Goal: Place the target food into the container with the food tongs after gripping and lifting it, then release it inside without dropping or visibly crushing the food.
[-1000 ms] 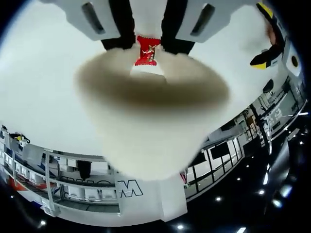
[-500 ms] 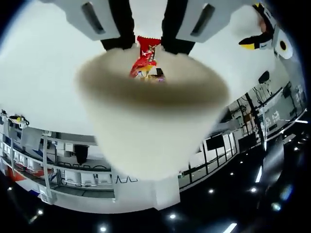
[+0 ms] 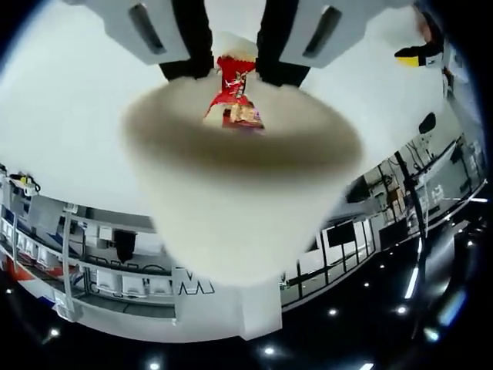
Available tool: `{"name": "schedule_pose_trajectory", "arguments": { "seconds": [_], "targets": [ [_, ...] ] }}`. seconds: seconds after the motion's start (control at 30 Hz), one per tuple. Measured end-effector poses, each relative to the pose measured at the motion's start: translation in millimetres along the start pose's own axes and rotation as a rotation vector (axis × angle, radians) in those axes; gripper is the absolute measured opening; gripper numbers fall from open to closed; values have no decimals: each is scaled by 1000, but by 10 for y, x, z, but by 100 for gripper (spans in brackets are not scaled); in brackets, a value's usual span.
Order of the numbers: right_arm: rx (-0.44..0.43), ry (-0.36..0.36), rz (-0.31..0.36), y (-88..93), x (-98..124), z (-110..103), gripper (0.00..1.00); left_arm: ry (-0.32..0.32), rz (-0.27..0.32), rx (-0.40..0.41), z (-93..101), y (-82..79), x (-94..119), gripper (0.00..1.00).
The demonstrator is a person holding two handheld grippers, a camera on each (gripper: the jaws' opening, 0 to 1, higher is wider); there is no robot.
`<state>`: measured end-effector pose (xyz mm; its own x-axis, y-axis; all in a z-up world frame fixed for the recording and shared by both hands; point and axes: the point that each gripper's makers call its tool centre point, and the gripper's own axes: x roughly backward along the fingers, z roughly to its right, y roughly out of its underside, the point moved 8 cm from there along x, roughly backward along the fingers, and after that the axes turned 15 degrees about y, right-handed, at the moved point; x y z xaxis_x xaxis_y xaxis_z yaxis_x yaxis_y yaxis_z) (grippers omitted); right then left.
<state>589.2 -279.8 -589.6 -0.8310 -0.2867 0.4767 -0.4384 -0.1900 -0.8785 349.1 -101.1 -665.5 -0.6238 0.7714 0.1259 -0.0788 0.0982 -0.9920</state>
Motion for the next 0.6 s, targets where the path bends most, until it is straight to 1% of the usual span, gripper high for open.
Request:
{"name": "schedule_pose_trajectory", "arguments": {
  "seconds": [0.13,0.23,0.33,0.37,0.6],
  "targets": [
    [-20,-6,-20,20,-135,-25,14,3,-7,-13,19,0,-11,86],
    [-17,-5,-27,51,-202,-58,14,0,1,-21,18,-14,-3,86],
    [6,0,-38,75,-267,-71,15,-1,3,-19,16,-18,-3,87],
    [10,-1,-41,62,-320,-58,15,-1,3,-17,16,-18,-3,87],
    [16,1,-49,96,-378,-60,14,-2,8,-17,26,-28,-4,87]
  ]
}}
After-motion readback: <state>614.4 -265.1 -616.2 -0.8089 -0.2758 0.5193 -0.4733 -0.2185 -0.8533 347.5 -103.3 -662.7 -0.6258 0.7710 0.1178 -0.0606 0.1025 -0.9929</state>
